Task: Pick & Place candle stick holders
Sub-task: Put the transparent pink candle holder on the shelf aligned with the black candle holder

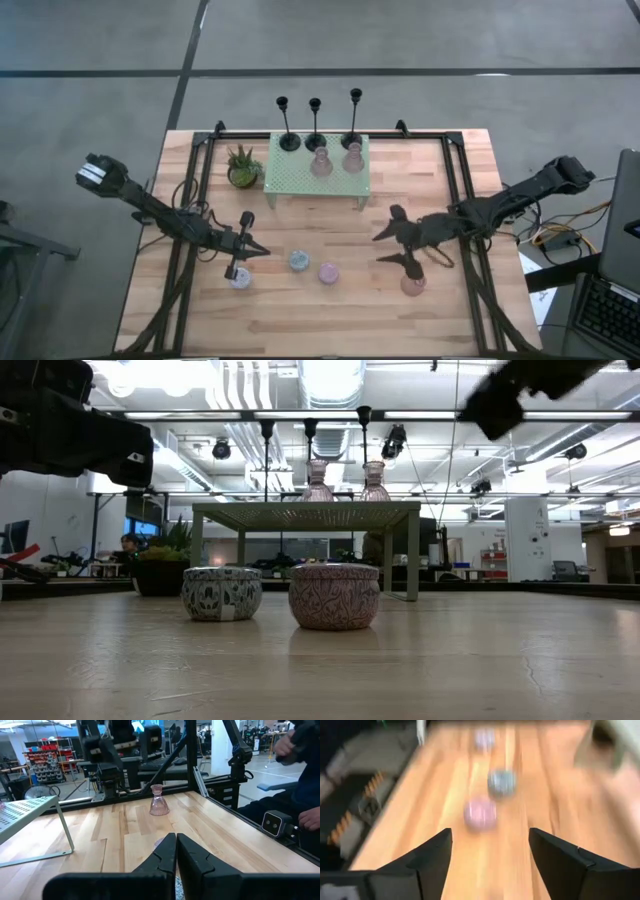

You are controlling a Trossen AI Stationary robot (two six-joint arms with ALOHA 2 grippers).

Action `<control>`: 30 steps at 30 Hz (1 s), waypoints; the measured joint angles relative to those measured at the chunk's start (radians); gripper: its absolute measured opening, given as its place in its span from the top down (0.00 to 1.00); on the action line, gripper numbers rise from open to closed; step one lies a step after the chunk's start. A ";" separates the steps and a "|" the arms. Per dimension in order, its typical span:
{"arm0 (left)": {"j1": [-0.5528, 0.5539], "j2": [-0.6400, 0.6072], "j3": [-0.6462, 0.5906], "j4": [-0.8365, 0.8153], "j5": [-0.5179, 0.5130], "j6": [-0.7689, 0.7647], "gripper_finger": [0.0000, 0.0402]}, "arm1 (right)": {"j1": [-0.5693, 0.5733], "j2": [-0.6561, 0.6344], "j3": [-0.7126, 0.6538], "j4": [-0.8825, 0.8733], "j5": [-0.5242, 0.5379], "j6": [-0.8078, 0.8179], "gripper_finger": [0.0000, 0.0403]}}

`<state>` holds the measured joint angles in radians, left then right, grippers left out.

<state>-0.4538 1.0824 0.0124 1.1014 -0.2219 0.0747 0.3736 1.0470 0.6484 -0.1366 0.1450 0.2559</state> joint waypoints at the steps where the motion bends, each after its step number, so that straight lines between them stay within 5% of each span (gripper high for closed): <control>1: 0.000 0.000 0.000 -0.002 0.000 0.000 0.96 | 0.012 0.000 0.016 -0.074 0.000 0.023 0.34; 10: 0.000 0.000 0.000 -0.004 0.000 0.000 0.96 | 0.163 0.025 0.110 -0.500 -0.029 0.241 0.31; 30: 0.000 0.000 0.000 -0.004 0.000 0.000 0.96 | 0.352 0.249 0.131 -0.567 -0.092 0.391 0.36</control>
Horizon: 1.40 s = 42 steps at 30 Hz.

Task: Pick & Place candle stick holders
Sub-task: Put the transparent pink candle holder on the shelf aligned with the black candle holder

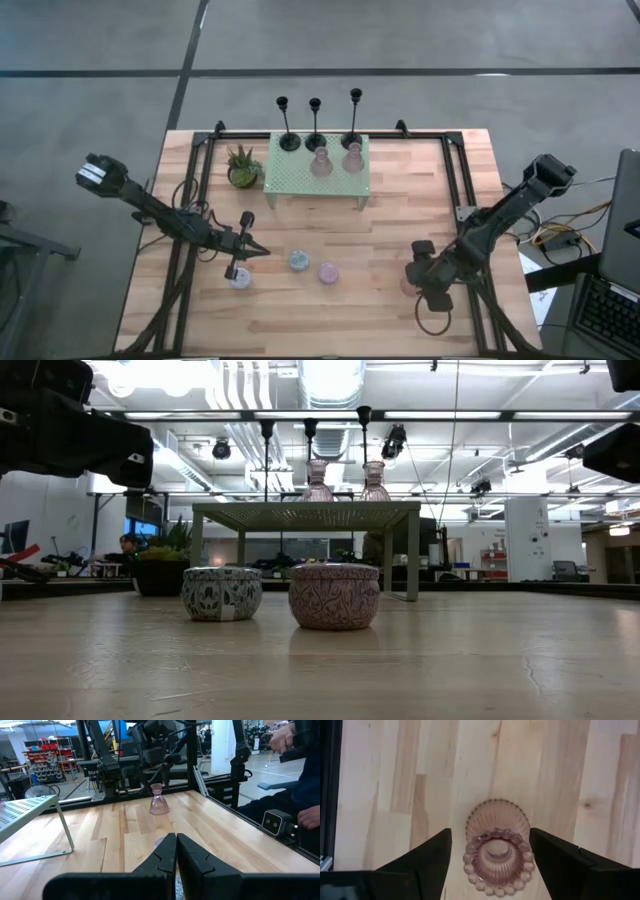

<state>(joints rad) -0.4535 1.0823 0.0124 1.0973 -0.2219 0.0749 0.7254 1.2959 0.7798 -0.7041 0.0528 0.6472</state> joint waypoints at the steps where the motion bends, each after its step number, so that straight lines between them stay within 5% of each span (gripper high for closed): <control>1: 0.000 0.000 0.000 0.000 0.000 0.000 0.96 | 0.003 0.005 0.002 0.002 0.000 0.000 0.36; 19: 0.000 0.000 0.000 -0.018 0.000 0.000 0.96 | 0.012 -0.012 0.052 -0.064 0.009 0.001 0.56; 28: 0.000 0.000 0.000 -0.023 0.000 0.000 0.95 | 0.003 -0.005 0.063 -0.078 0.037 -0.037 0.57; 42: 0.000 0.000 0.000 -0.030 0.000 0.000 0.96 | -0.208 0.041 0.348 -0.079 0.055 -0.334 0.57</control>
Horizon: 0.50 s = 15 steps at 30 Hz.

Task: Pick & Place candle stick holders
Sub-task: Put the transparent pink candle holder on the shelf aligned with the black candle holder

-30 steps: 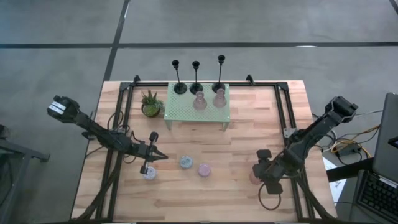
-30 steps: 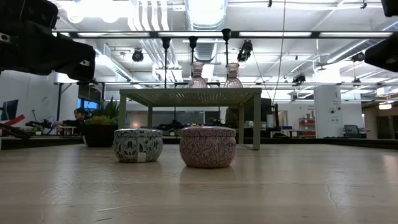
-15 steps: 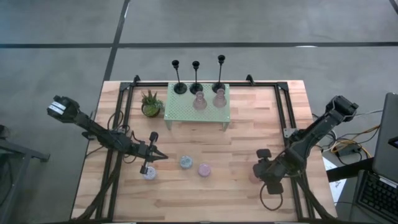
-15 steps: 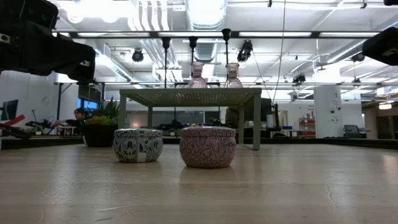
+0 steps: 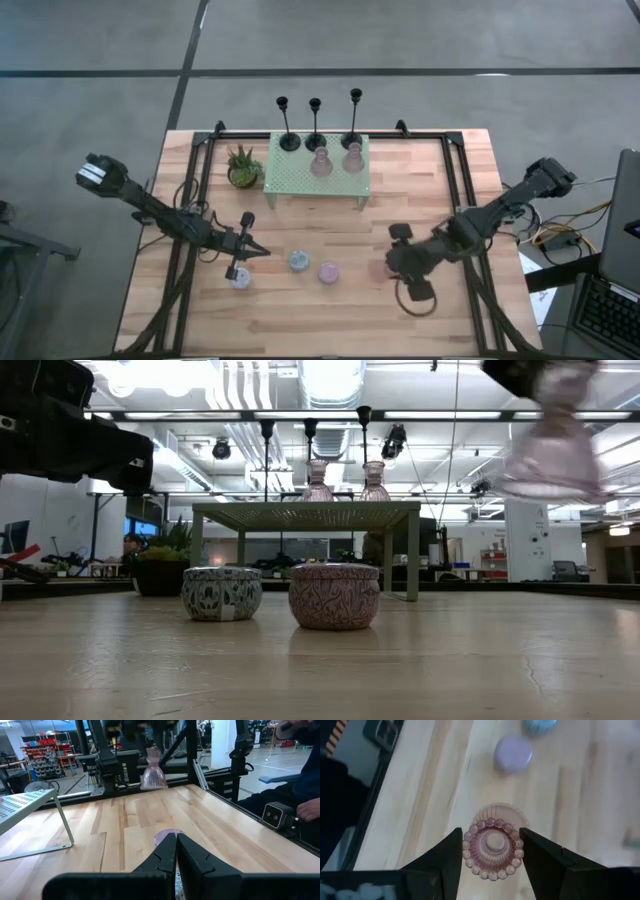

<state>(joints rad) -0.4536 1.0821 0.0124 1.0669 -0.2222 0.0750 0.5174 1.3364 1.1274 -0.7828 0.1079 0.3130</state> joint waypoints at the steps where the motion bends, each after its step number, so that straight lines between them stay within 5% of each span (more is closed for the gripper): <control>1: 0.000 0.000 0.000 -0.002 0.000 0.000 0.96 | -0.020 0.012 0.028 0.001 0.000 -0.029 0.57; 8: 0.000 0.000 0.000 -0.013 0.000 0.000 0.95 | -0.170 0.149 0.242 -0.007 -0.008 -0.215 0.57; 15: 0.000 0.000 0.000 -0.014 0.000 0.000 0.96 | -0.329 0.301 0.461 -0.054 -0.160 -0.400 0.57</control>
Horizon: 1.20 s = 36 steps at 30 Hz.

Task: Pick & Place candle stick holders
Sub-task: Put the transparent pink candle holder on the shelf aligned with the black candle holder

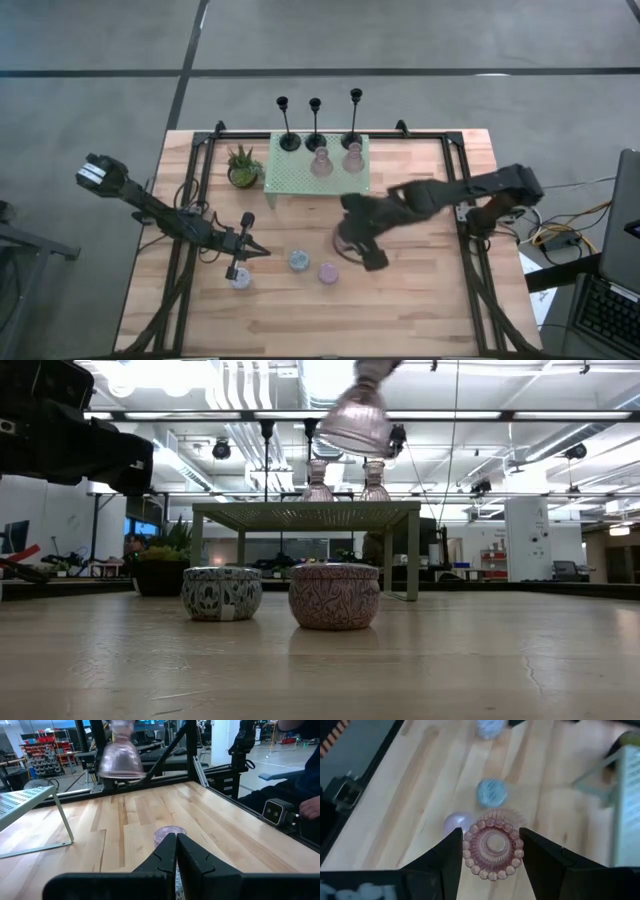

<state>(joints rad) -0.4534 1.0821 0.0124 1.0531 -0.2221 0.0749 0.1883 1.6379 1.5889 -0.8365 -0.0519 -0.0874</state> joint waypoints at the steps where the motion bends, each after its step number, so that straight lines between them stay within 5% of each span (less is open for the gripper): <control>1: 0.000 0.000 0.000 0.000 0.000 0.000 0.96 | -0.021 0.021 0.032 -0.004 -0.009 -0.016 0.57; 24: 0.000 0.000 0.000 0.000 0.000 0.000 0.96 | -0.362 0.520 0.750 -0.232 -0.040 -0.204 0.57; 36: 0.000 0.000 0.000 0.000 0.000 0.000 0.96 | -0.435 0.553 0.759 -0.192 -0.102 -0.202 0.58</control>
<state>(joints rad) -0.4534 1.0821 0.0124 1.0531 -0.2220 0.0750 -0.2470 2.1906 2.3482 -1.0284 -0.1539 -0.2898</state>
